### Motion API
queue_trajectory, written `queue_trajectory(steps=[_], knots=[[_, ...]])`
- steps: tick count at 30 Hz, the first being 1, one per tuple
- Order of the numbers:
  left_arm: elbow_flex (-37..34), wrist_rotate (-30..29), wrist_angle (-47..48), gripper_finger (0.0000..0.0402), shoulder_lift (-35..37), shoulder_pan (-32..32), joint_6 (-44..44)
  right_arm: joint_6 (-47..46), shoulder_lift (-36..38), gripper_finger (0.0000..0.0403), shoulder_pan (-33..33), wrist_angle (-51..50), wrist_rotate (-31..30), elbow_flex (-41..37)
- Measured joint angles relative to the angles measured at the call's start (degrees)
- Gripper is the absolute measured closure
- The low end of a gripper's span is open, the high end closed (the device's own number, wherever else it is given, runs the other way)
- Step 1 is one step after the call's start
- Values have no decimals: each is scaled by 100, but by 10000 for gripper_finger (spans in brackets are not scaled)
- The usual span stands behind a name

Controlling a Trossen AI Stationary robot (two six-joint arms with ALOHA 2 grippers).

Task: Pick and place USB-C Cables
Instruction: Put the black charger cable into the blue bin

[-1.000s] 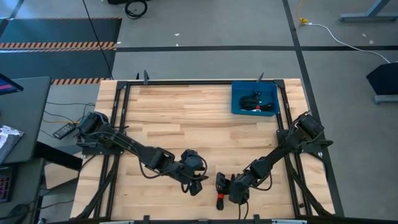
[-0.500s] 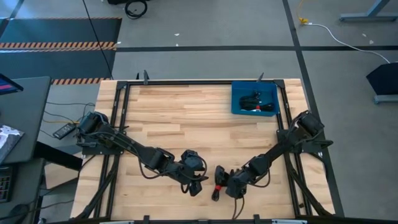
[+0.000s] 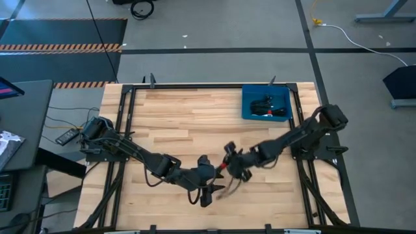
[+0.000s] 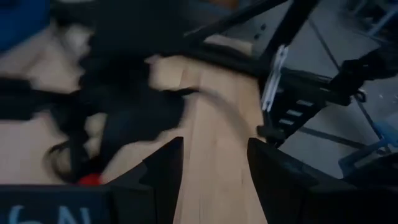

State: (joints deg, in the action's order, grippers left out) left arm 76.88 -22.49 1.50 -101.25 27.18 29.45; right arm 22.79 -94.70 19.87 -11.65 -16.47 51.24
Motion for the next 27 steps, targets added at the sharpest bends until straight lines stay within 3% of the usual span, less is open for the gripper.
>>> queue_trajectory(steps=[9,14,18,23,27], knots=[[-1,-292,-490,216,0,-12,-1626,-690,720,310,-1409,-992,-197,1],[-2,-878,-520,216,-4,-53,-2111,-928,1063,310,-2234,-1235,-482,9],[0,-1010,-521,216,-4,-242,-2135,-1097,1267,310,-2774,-1605,-772,9],[0,-1008,-521,216,-4,-538,-2129,-1414,1510,310,-3341,-2313,-1014,9],[-2,-489,-493,216,-7,-729,-2227,-1585,1694,310,-3733,-2751,-1336,9]])
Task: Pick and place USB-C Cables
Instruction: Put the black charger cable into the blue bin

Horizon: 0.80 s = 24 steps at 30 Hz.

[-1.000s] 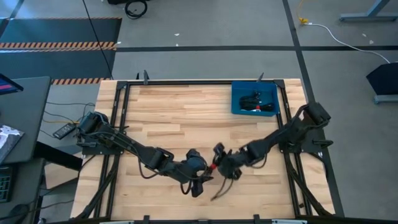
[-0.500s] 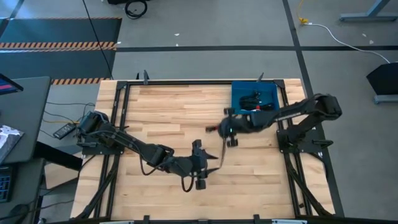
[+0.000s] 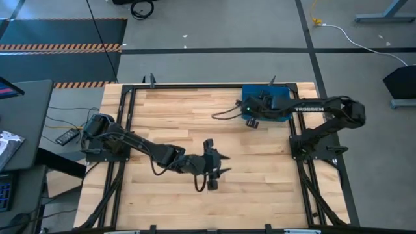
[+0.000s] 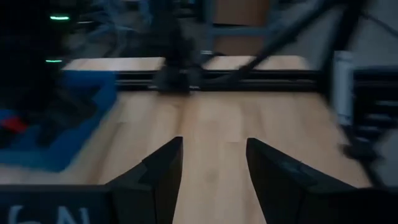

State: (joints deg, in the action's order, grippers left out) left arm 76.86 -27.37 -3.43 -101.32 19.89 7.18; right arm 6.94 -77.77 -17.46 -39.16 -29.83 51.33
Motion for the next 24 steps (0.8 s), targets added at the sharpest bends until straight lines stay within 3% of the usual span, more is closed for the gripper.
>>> queue_trajectory(steps=[5,18,24], knots=[[0,617,-2,216,0,-318,-276,81,134,310,-524,-247,119,0],[-2,626,1037,216,0,-801,-731,209,95,311,-1777,-205,851,0],[-11,1186,1070,216,-163,-922,-969,213,95,311,-1999,-167,1240,0]])
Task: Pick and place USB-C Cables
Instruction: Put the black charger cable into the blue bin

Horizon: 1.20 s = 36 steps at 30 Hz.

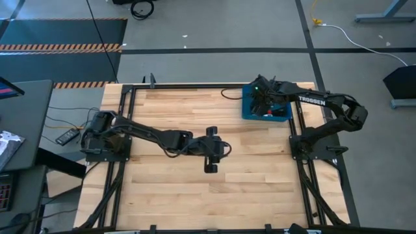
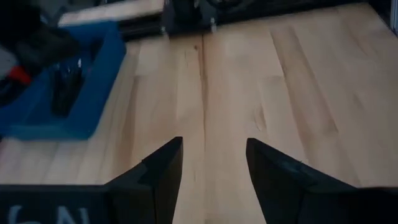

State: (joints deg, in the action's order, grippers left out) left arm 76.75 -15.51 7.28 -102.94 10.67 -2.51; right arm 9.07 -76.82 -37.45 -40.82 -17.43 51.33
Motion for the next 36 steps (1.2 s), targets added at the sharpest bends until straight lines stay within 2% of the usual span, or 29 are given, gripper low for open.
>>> queue_trajectory(steps=[10,29,31,36], knots=[[21,219,-609,216,-391,-117,-271,6,-2,311,-28,-12,261,-22],[6,329,-622,216,-504,-161,-275,-14,-4,308,-26,-43,265,-22],[6,329,-622,216,-504,-161,-275,-132,-4,286,-26,-45,235,-22],[6,322,-619,216,-504,-161,-275,-202,-4,189,-26,-43,-37,-22]])
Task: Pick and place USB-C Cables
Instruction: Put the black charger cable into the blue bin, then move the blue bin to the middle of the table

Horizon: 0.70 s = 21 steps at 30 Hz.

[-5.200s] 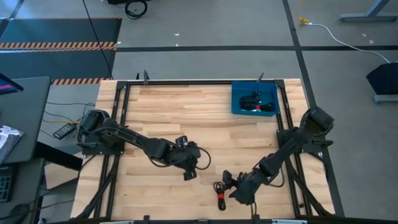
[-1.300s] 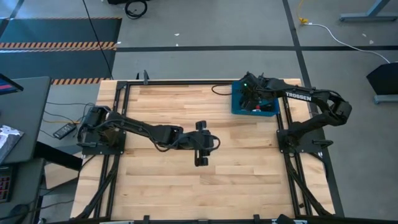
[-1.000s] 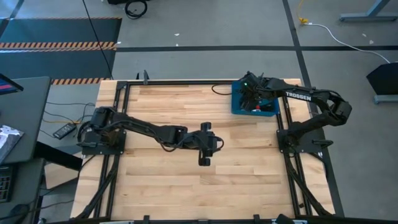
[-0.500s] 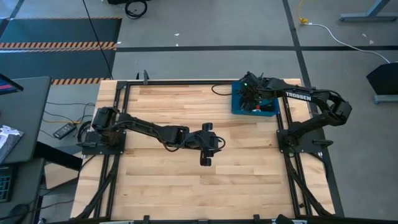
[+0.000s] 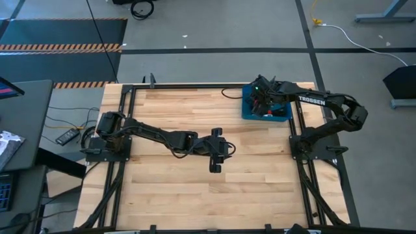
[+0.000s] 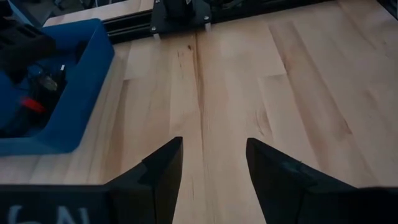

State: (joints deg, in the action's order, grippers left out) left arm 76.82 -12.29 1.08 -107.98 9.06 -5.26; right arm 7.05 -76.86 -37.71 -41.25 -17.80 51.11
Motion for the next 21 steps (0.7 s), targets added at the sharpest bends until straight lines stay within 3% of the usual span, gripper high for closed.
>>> queue_trajectory(steps=[5,9,13,21], knots=[[0,-2,34,216,0,0,0,-126,0,112,5,-85,-4,0],[0,-2,106,216,0,0,0,-106,0,89,137,-464,520,0],[0,-2,124,216,0,0,-2,-62,0,94,375,-1085,1154,0],[0,-2,124,216,0,0,-4,83,0,141,662,-1807,1145,-2]])
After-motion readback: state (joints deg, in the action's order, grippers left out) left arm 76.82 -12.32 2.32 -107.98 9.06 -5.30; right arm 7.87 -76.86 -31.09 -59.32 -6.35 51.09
